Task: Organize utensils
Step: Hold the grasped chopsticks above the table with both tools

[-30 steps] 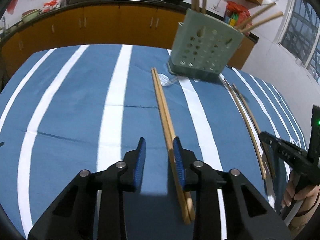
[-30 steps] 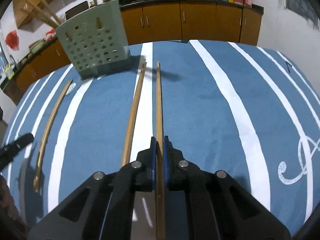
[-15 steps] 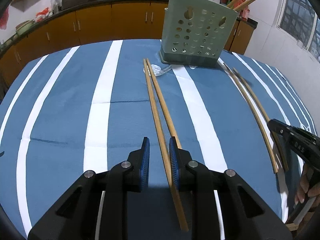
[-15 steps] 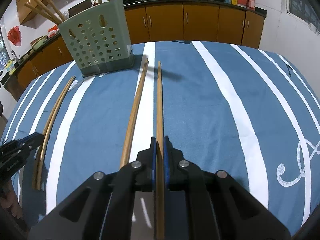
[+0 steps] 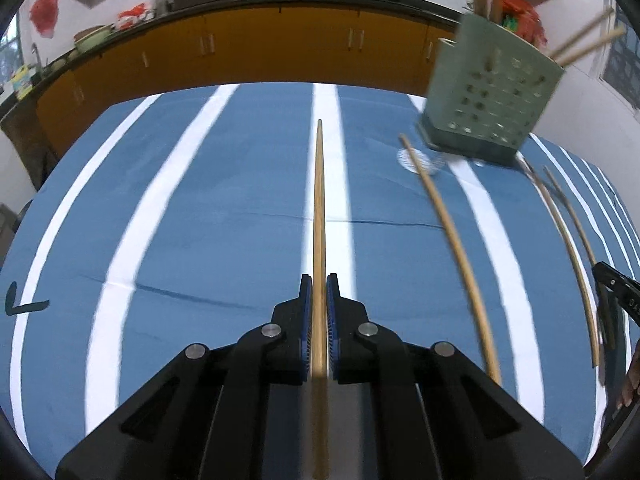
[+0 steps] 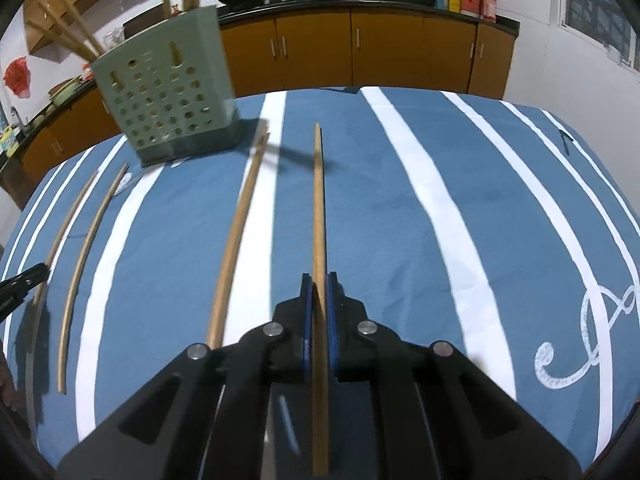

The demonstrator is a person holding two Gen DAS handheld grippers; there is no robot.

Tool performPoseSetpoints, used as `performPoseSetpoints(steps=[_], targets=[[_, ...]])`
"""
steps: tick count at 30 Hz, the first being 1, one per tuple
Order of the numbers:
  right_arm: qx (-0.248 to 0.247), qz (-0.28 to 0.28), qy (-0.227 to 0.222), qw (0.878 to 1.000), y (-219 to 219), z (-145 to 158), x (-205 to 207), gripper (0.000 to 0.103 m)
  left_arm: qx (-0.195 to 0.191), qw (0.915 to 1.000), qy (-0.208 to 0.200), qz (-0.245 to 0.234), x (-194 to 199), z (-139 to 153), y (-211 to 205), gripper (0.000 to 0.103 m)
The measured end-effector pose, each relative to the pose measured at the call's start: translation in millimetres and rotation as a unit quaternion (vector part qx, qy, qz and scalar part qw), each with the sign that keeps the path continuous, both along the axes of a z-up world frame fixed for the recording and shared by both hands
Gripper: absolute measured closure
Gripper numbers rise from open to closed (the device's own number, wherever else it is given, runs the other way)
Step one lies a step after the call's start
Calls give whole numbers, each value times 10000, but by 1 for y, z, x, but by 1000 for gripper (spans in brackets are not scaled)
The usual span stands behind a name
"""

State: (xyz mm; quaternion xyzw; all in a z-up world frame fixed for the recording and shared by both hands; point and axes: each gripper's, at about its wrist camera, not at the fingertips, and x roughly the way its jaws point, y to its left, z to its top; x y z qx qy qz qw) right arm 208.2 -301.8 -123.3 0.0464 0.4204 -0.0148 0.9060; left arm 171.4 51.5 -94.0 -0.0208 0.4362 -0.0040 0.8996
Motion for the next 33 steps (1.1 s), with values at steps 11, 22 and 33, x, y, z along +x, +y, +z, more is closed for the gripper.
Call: performPoseSetpoints(steps=[11, 22, 33], targets=[[-5, 21, -28, 10000, 0, -2, -2, 93, -131, 9999, -105, 3, -2, -1, 8, 94], [12, 21, -25, 10000, -1, -2, -1, 93, -152, 9998, -102, 11, -2, -1, 7, 93], [12, 20, -24, 10000, 0, -2, -1, 93, -159, 9998, -102, 12, -2, -1, 7, 93]])
